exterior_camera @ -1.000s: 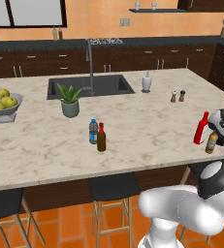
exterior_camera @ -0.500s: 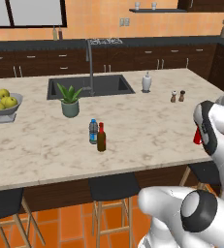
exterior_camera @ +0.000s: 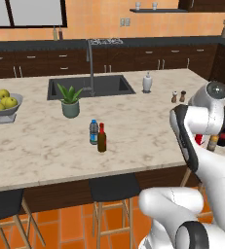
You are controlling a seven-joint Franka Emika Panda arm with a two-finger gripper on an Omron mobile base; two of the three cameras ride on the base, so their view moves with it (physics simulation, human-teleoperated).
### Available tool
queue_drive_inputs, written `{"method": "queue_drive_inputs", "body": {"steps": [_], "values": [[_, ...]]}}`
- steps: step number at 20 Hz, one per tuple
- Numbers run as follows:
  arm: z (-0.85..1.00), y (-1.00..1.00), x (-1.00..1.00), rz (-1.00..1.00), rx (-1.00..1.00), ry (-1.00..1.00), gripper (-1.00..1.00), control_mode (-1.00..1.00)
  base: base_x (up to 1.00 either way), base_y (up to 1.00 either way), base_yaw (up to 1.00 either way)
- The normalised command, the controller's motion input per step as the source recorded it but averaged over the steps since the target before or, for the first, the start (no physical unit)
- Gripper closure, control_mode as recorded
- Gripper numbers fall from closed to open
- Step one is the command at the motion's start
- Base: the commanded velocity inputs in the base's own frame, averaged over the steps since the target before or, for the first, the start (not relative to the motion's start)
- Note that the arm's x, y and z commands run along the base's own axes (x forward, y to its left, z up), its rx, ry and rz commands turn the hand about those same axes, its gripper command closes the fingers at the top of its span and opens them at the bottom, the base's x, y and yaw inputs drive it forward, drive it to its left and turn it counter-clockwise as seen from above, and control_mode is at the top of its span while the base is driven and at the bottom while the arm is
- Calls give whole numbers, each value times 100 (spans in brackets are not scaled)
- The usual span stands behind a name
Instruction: Move the plastic bottles in the middle to the plastics group, and the glass bottles in the middle to the glass group.
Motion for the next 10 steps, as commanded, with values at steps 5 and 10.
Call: {"method": "queue_drive_inputs", "body": {"steps": [5,10], "values": [[1,100,0,11,0,7,-100,-100,0,0,0],[0,100,0,10,2,9,-100,-100,0,0,0]]}}
